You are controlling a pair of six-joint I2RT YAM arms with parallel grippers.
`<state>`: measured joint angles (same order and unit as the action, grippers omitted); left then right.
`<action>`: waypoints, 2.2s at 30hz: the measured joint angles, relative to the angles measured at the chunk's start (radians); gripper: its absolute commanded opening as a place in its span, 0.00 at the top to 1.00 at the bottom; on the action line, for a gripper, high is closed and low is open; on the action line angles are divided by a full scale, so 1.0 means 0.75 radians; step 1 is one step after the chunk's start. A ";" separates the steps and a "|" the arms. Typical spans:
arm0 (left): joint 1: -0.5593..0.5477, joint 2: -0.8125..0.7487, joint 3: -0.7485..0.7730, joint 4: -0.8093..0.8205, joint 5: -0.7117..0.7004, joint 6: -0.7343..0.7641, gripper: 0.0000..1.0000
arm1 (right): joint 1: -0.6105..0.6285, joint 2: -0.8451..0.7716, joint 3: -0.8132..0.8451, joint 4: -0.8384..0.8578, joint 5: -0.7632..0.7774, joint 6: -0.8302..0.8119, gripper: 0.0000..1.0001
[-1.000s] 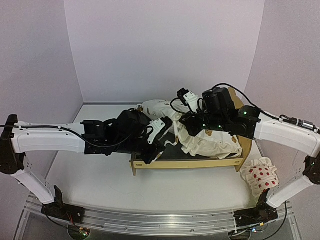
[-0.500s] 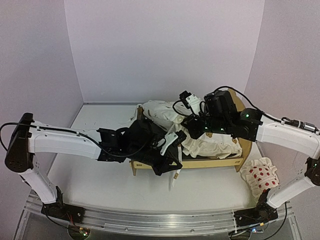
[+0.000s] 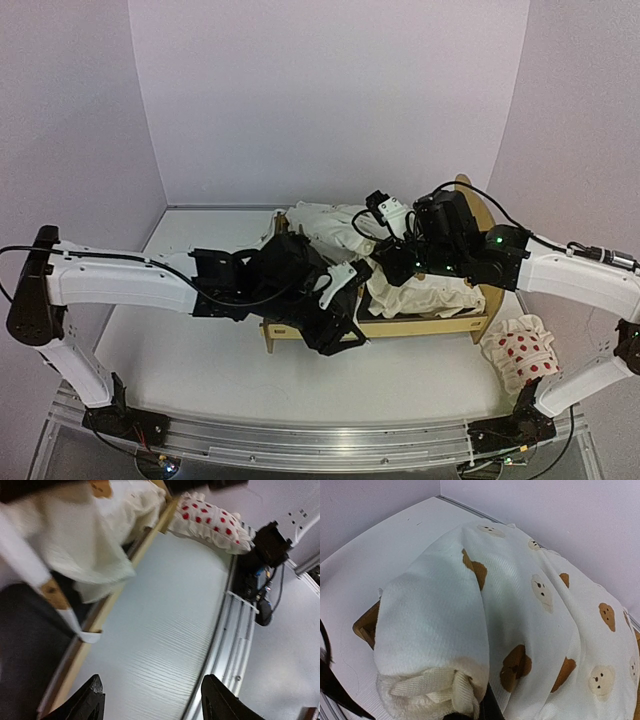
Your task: Set up the pet bed
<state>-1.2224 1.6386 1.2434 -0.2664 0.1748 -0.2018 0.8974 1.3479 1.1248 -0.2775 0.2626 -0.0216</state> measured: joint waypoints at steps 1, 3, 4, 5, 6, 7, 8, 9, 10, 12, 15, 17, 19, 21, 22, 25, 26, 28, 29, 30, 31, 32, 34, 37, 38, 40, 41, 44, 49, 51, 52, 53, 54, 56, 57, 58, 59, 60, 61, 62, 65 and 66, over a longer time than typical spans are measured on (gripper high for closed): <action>0.000 -0.042 0.000 -0.019 -0.075 0.020 0.31 | 0.000 0.000 0.000 0.000 0.000 0.000 1.00; 0.002 -0.123 -0.011 -0.040 -0.226 0.070 0.29 | 0.000 0.000 0.000 0.001 -0.001 0.001 1.00; 0.004 -0.165 -0.023 -0.043 -0.302 0.097 0.29 | 0.000 0.000 0.000 0.001 -0.001 0.001 1.00; 0.010 -0.203 -0.038 -0.042 -0.374 0.124 0.29 | 0.000 0.000 0.000 0.001 -0.001 0.000 1.00; 0.020 -0.235 -0.058 -0.040 -0.440 0.155 0.30 | 0.000 0.000 0.000 0.001 -0.001 0.000 1.00; 0.034 -0.257 -0.079 -0.038 -0.490 0.184 0.30 | 0.000 0.000 0.000 0.001 -0.001 0.000 1.00; 0.054 -0.267 -0.097 -0.039 -0.522 0.209 0.30 | 0.000 0.000 0.000 0.000 -0.001 0.000 1.00; 0.085 -0.271 -0.119 -0.040 -0.540 0.238 0.32 | 0.000 0.000 0.000 0.000 -0.001 0.000 1.00; 0.128 -0.268 -0.143 -0.041 -0.548 0.264 0.33 | 0.000 0.000 0.000 0.000 -0.002 0.000 1.00; 0.206 -0.253 -0.183 -0.047 -0.543 0.311 0.34 | 0.000 0.000 0.000 0.000 -0.002 0.000 1.00; 0.282 -0.227 -0.213 -0.059 -0.516 0.385 0.35 | 0.000 0.000 0.000 0.000 -0.002 -0.001 1.00; 0.289 -0.215 -0.214 -0.051 -0.471 0.445 0.36 | 0.000 0.000 0.000 0.001 -0.005 -0.001 1.00; 0.288 -0.211 -0.214 -0.034 -0.411 0.506 0.37 | 0.000 0.000 0.000 0.000 -0.010 -0.001 1.00; 0.291 -0.203 -0.212 -0.016 -0.339 0.568 0.38 | 0.000 0.000 0.000 0.000 -0.016 -0.001 1.00; 0.296 -0.192 -0.208 -0.017 -0.306 0.593 0.38 | 0.000 0.000 0.000 0.000 -0.021 -0.001 1.00; 0.316 -0.134 -0.177 -0.037 -0.230 0.655 0.40 | 0.000 0.000 0.000 0.000 -0.033 -0.001 1.00; 0.325 -0.106 -0.158 -0.051 -0.204 0.675 0.40 | 0.000 0.000 0.000 0.000 -0.036 -0.001 1.00; 0.345 -0.061 -0.126 -0.069 -0.162 0.709 0.40 | 0.000 0.000 0.000 0.000 -0.040 -0.001 1.00; 0.355 -0.043 -0.112 -0.074 -0.143 0.726 0.42 | 0.000 0.000 0.000 0.000 -0.041 -0.001 1.00; 0.363 -0.030 -0.101 -0.080 -0.128 0.739 0.43 | 0.000 0.000 0.000 0.000 -0.042 -0.001 1.00; 0.369 -0.022 -0.092 -0.084 -0.120 0.752 0.45 | 0.000 0.000 0.000 0.000 -0.042 -0.001 1.00; 0.376 -0.012 -0.081 -0.089 -0.113 0.764 0.48 | -0.001 0.000 0.000 0.000 -0.043 -0.001 1.00; 0.384 0.009 -0.057 -0.090 -0.104 0.779 0.55 | -0.001 0.000 0.000 0.000 -0.043 -0.001 1.00; 0.386 0.068 -0.004 -0.098 -0.104 0.802 0.60 | 0.000 0.000 0.000 0.000 -0.048 -0.001 1.00; 0.386 0.087 0.008 -0.099 -0.106 0.807 0.62 | -0.001 0.000 0.000 0.000 -0.048 -0.001 1.00; 0.386 0.119 0.017 -0.100 -0.112 0.815 0.66 | -0.001 0.000 0.000 0.000 -0.049 -0.001 1.00; 0.386 0.134 0.018 -0.101 -0.118 0.821 0.70 | -0.001 0.000 0.000 0.000 -0.049 -0.001 1.00; 0.386 0.167 0.018 -0.119 -0.136 0.834 0.90 | -0.001 0.000 0.000 0.000 -0.050 -0.001 1.00; 0.386 0.174 0.019 -0.134 -0.163 0.822 1.00 | -0.001 0.000 0.000 0.000 -0.051 -0.002 1.00; 0.386 0.173 0.019 -0.135 -0.167 0.815 1.00 | -0.001 0.000 0.000 0.000 -0.051 -0.002 1.00; 0.386 0.170 0.018 -0.134 -0.167 0.805 1.00 | -0.001 0.000 0.000 0.000 -0.051 -0.002 1.00; 0.386 0.165 0.018 -0.135 -0.167 0.798 1.00 | -0.001 0.000 0.000 0.000 -0.051 -0.002 1.00; 0.386 0.159 0.018 -0.135 -0.166 0.787 1.00 | -0.001 0.000 0.000 0.000 -0.051 -0.003 1.00; 0.386 0.139 0.018 -0.135 -0.162 0.756 1.00 | -0.001 0.000 0.000 0.000 -0.051 -0.005 1.00; 0.386 0.127 0.018 -0.135 -0.155 0.737 1.00 | -0.001 0.000 0.000 0.000 -0.051 -0.005 1.00; 0.386 0.112 0.018 -0.135 -0.142 0.715 1.00 | -0.001 0.000 0.000 0.000 -0.051 -0.005 1.00; 0.386 0.098 0.018 -0.135 -0.127 0.687 1.00 | -0.001 0.000 0.000 0.000 -0.051 -0.004 1.00; 0.386 0.082 0.018 -0.135 -0.109 0.661 1.00 | -0.001 0.000 0.000 0.000 -0.051 -0.004 1.00; 0.386 0.066 0.018 -0.135 -0.089 0.633 1.00 | -0.001 0.000 0.000 0.000 -0.050 -0.004 1.00; 0.386 0.049 0.018 -0.135 -0.069 0.606 1.00 | -0.001 0.000 0.000 0.000 -0.051 -0.004 1.00; 0.386 0.004 0.018 -0.122 -0.012 0.522 1.00 | -0.001 0.000 0.000 0.000 -0.051 -0.002 1.00; 0.386 -0.005 0.018 -0.109 0.002 0.490 1.00 | -0.001 0.000 0.000 0.000 -0.051 -0.001 1.00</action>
<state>-0.9329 1.6346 1.2567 -0.3484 0.1760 0.1658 0.8970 1.3479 1.1248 -0.2775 0.2243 -0.0223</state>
